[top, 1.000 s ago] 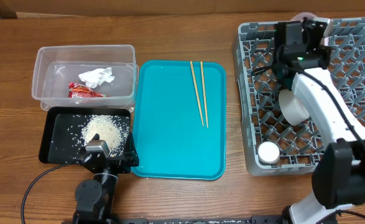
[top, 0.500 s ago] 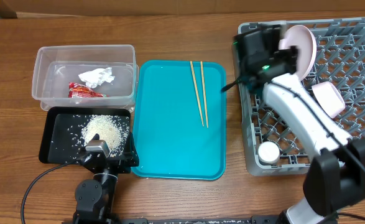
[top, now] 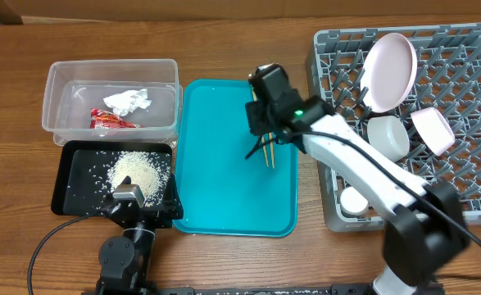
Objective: Sort waste into correct bins and load items into the dishwasher
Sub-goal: 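Reach the right gripper to one chopstick on the teal tray and grasp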
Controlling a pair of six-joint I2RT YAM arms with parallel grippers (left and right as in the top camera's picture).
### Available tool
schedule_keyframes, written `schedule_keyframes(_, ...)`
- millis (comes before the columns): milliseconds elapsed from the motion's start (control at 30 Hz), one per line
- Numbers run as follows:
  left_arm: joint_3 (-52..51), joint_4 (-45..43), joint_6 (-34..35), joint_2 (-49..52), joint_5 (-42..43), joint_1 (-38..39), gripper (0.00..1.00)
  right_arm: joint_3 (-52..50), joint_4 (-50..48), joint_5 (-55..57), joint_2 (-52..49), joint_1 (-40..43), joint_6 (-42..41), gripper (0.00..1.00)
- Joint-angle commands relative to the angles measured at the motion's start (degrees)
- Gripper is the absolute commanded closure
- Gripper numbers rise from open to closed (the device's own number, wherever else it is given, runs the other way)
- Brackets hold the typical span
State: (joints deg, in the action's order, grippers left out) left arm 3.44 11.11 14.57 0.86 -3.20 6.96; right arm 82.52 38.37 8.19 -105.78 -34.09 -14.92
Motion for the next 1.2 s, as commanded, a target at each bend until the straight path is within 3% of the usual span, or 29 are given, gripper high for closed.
schedule_keyframes(0,-0.17,-0.04,-0.85,-0.61,0.28,-0.61,0.00,0.68,-2.78,-2.97,-5.14,0.39,-1.55,0.43)
schedule_keyframes(100,-0.17,-0.04,-0.85,-0.61,0.26,-0.61,0.00,0.68,-6.47,-2.10,-8.92,0.39,1.92,0.48)
schedule_keyframes(400,-0.17,-0.04,-0.85,-0.61,0.26,-0.61,0.00,0.68,-9.38,0.63,-14.38,0.68,1.51,0.54)
schedule_keyframes(633,-0.17,-0.04,-0.85,-0.61,0.26,-0.61,0.00,0.61,-6.32,-0.85,-14.80,0.55,-0.37,0.73)
schedule_keyframes(867,-0.17,-0.04,-0.85,-0.61,0.26,-0.61,0.00,-0.83,-5.86,-0.96,-14.80,0.55,-1.16,0.72)
schedule_keyframes(1000,-0.20,-0.04,-0.85,-0.61,0.26,-0.61,0.00,-1.14,-4.83,-4.57,-14.78,0.35,-3.78,0.94)
schedule_keyframes(1167,-0.17,-0.04,-0.85,-0.61,0.26,-0.61,0.00,-0.42,-2.86,-12.55,-12.20,0.02,-3.80,0.96)
